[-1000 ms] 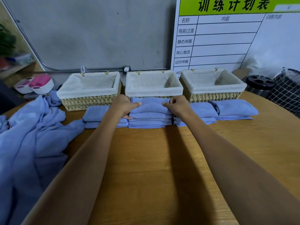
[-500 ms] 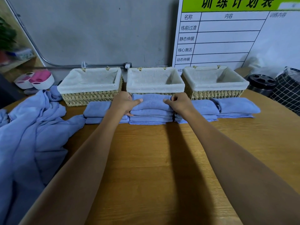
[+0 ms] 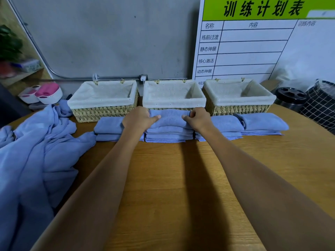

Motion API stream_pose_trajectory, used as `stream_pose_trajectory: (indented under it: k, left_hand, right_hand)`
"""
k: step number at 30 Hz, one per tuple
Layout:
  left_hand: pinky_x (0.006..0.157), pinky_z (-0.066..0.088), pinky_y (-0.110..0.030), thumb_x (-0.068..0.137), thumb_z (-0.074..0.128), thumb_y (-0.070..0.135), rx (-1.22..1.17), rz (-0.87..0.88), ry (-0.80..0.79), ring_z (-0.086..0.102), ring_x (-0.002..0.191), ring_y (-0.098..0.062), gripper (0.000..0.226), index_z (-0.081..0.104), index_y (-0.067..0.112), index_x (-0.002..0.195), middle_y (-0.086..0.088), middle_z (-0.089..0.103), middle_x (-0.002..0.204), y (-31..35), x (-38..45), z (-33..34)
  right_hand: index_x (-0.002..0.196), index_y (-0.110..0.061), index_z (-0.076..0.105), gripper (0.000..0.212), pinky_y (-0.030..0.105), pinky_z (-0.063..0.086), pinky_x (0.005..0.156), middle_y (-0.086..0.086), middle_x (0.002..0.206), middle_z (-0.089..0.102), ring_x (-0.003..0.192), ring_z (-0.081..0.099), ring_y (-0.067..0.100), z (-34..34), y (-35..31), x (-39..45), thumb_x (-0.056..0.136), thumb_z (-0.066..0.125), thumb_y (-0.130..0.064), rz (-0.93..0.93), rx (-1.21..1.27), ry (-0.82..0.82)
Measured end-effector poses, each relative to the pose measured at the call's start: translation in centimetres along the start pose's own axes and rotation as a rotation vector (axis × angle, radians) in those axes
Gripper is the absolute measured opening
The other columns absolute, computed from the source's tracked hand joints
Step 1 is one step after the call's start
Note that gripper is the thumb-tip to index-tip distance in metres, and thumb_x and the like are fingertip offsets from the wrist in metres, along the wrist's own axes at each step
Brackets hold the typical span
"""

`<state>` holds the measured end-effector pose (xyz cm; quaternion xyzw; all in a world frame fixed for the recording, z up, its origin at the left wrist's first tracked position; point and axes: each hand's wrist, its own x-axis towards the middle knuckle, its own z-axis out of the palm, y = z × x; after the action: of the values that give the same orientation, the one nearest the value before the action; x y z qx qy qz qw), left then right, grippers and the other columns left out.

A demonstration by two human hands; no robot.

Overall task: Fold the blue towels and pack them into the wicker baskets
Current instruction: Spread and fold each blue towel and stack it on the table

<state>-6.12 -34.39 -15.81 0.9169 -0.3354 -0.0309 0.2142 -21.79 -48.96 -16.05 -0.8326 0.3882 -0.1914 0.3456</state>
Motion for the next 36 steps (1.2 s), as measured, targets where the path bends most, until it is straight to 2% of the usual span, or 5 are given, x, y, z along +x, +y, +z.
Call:
stream_pose_trajectory:
  k: [7,13,25,30,36]
  left_hand:
    - [0.053,0.029,-0.029,0.094,0.064,0.047,-0.208,0.027,-0.007,0.041,0.054,-0.018,0.051,0.039,0.018,0.06,0.001,0.04,0.056,0.5,-1.7,-1.0]
    - [0.077,0.052,-0.04,0.098,0.058,0.038,-0.3,0.289,-0.143,0.066,0.084,-0.017,0.015,0.066,0.032,0.086,0.007,0.07,0.09,-4.0,-5.6,-8.5]
    - [0.085,0.048,-0.022,0.086,0.07,0.014,0.098,0.125,0.003,0.064,0.082,0.001,0.013,0.078,0.024,0.086,0.014,0.075,0.086,-25.2,-16.5,-20.2]
    - [0.082,0.046,-0.015,0.09,0.072,0.014,-0.101,0.122,0.001,0.062,0.087,0.01,0.015,0.077,0.022,0.101,0.015,0.069,0.093,-28.3,-18.6,-17.3]
    - [0.083,0.044,-0.017,0.09,0.072,0.015,-0.145,0.203,0.069,0.063,0.089,-0.006,0.012,0.078,0.02,0.099,0.01,0.067,0.094,-28.2,-18.6,-16.9]
  right_hand:
    - [0.062,-0.012,0.035,0.047,0.031,0.033,0.056,0.003,0.058,0.036,0.054,0.039,0.017,-0.6,-1.9,-0.4,0.098,0.062,-0.029,0.003,-0.165,-0.018]
    - [0.098,-0.009,0.065,0.025,0.036,0.046,0.07,0.011,0.106,0.055,0.101,0.058,0.034,-2.4,-5.4,-4.0,0.1,0.052,-0.03,-0.121,-0.552,0.108]
    - [0.081,-0.014,0.07,0.026,0.032,0.047,0.073,0.006,0.087,0.074,0.084,0.066,0.016,14.8,-18.2,-18.9,0.095,0.063,-0.034,-0.542,0.045,-0.43]
    - [0.077,0.007,0.06,0.051,0.039,0.036,0.055,0.025,0.072,0.062,0.066,0.059,0.036,20.2,-20.5,-21.0,0.092,0.066,-0.041,-0.434,0.143,-0.418]
    - [0.078,-0.009,0.062,0.016,0.026,0.044,0.062,0.002,0.07,0.06,0.063,0.056,0.014,21.2,-21.2,-20.7,0.089,0.071,-0.018,-0.208,0.358,-0.424]
